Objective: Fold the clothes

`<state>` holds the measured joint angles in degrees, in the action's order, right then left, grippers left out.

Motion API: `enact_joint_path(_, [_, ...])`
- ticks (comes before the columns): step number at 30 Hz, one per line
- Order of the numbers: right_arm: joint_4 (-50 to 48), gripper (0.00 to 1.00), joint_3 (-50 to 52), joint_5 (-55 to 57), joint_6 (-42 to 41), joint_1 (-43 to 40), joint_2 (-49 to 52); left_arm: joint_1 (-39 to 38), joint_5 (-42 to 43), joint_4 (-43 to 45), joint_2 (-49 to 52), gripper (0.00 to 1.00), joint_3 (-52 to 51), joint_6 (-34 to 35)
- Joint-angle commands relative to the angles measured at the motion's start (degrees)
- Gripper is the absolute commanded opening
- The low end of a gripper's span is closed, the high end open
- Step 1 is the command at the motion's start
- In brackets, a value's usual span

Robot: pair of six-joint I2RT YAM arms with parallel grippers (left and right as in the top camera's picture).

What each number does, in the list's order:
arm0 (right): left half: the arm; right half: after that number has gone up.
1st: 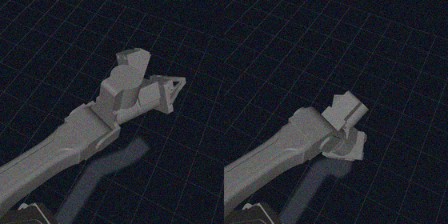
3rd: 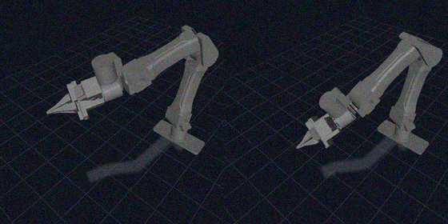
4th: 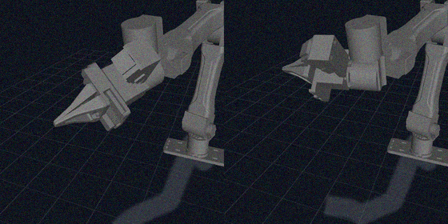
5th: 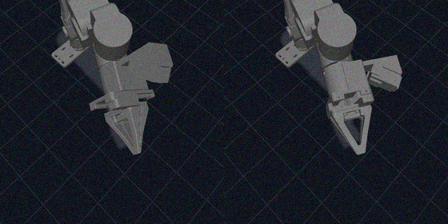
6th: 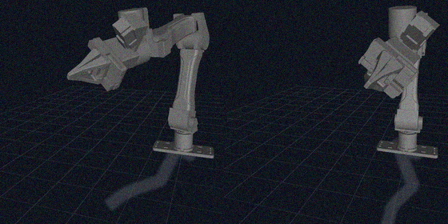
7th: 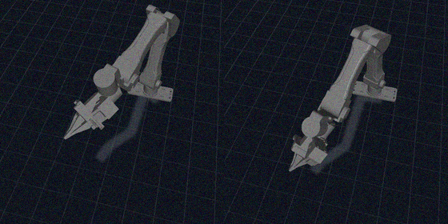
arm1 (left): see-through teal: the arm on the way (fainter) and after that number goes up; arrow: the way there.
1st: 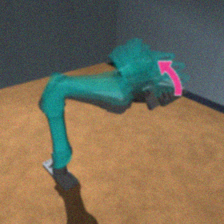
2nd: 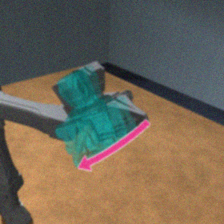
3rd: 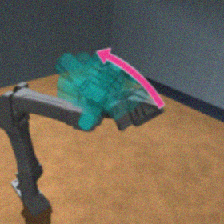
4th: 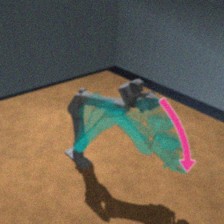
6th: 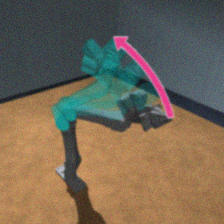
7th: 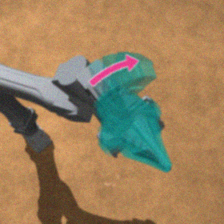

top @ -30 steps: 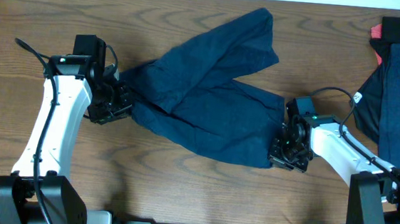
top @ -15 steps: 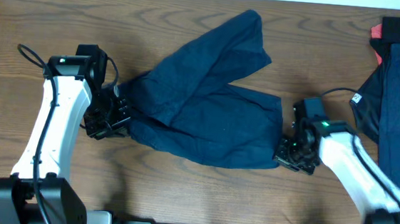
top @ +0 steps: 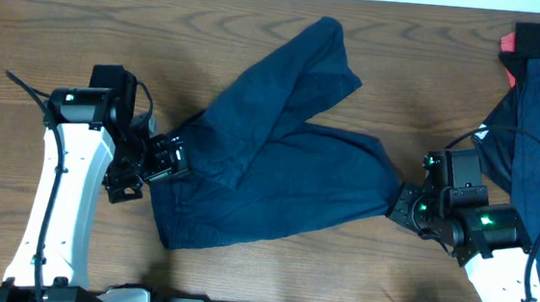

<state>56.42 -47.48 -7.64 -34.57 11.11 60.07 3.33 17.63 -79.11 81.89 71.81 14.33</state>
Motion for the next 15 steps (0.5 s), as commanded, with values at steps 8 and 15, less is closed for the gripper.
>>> enact_joint_path(8, [-0.31,0.02,-0.94,1.27,-0.55,-0.39,0.31,0.09,-0.26,-0.70,0.55,0.98,-11.13,-1.60])
enact_joint_path(15, [-1.18,0.01,-0.94,1.44,-0.55,-0.39,0.31,0.09,-0.15,2.89,0.92,0.98,-15.89,-0.07])
